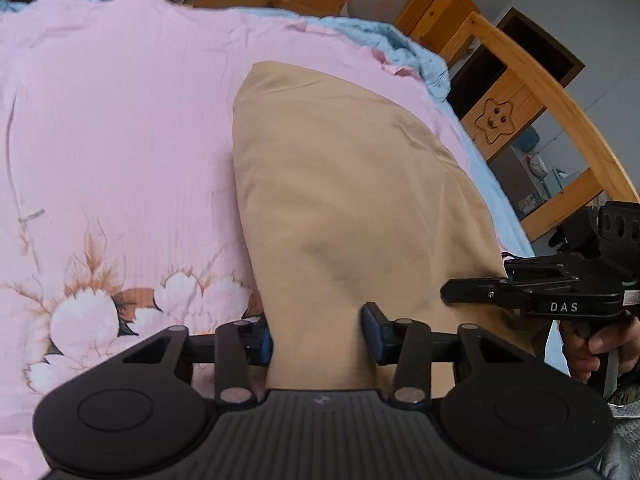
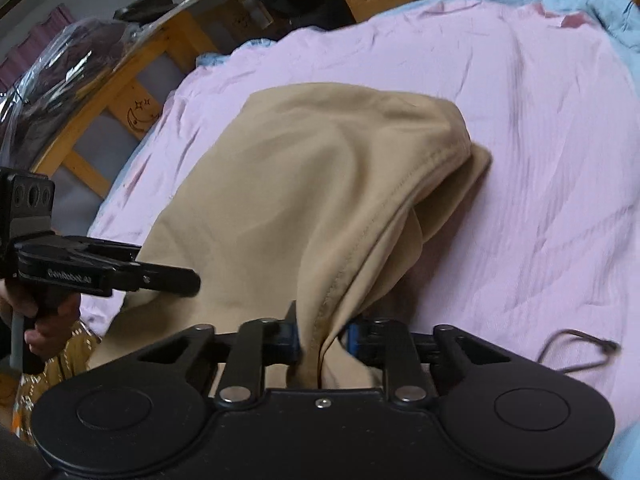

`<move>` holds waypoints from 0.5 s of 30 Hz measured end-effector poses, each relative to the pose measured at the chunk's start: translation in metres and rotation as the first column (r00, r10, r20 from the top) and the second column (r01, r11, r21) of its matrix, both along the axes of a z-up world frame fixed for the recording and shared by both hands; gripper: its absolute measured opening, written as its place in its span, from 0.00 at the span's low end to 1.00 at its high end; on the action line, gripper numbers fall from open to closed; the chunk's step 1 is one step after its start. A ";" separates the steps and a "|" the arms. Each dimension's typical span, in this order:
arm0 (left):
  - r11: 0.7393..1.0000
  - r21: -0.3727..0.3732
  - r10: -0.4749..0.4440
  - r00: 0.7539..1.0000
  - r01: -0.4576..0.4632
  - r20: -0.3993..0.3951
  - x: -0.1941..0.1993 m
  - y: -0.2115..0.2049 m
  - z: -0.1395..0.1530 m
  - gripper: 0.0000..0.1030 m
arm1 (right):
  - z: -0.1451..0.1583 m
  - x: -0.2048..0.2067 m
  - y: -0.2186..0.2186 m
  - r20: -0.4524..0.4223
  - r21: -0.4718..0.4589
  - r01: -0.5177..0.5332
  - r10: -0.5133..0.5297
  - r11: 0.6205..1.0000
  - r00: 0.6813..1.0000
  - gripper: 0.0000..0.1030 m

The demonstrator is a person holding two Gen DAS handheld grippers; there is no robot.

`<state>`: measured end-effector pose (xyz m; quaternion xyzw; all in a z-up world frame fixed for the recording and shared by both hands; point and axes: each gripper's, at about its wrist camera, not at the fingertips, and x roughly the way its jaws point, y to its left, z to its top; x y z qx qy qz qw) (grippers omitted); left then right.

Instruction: Fold large clothes

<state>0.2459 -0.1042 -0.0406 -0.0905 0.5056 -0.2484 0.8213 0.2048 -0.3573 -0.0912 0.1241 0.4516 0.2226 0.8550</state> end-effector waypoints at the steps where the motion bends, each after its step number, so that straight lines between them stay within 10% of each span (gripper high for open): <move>1: 1.000 0.002 -0.003 1.000 0.003 0.009 -0.002 0.001 0.004 0.44 | 0.005 -0.003 0.001 0.010 -0.001 -0.001 0.001 1.000 1.000 0.17; 15: 0.988 0.156 -0.006 0.991 -0.014 0.131 0.058 0.039 0.068 0.45 | 0.055 0.055 0.050 0.100 0.094 0.083 -0.093 0.992 0.991 0.16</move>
